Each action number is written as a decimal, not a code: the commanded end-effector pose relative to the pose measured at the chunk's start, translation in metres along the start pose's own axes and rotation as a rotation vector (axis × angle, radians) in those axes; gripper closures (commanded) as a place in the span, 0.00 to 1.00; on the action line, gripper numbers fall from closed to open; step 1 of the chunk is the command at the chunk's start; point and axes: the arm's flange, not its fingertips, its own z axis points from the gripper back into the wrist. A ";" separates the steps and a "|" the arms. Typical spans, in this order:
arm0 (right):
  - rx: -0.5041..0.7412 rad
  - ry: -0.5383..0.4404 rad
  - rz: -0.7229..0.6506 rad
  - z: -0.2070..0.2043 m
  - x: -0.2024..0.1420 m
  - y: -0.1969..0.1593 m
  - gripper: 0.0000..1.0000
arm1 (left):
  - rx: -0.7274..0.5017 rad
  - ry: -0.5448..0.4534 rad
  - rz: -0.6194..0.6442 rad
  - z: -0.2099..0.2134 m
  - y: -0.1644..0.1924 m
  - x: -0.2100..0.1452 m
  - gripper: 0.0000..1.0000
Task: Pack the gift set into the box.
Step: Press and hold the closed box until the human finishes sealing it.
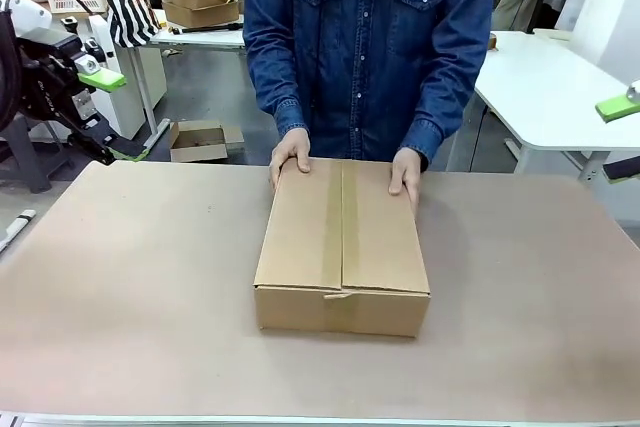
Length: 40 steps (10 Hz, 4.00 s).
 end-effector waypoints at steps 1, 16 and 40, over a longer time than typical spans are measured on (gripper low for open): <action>0.021 -0.003 0.019 0.001 0.002 0.003 0.00 | -0.019 -0.002 -0.009 0.000 -0.003 -0.001 0.00; -0.001 0.000 -0.001 0.000 0.000 0.000 0.00 | -0.019 -0.002 -0.009 0.000 -0.003 -0.001 0.00; 0.154 -0.100 1.467 -0.226 0.104 -0.026 0.00 | 0.339 -0.381 -1.416 -0.178 0.134 0.043 0.00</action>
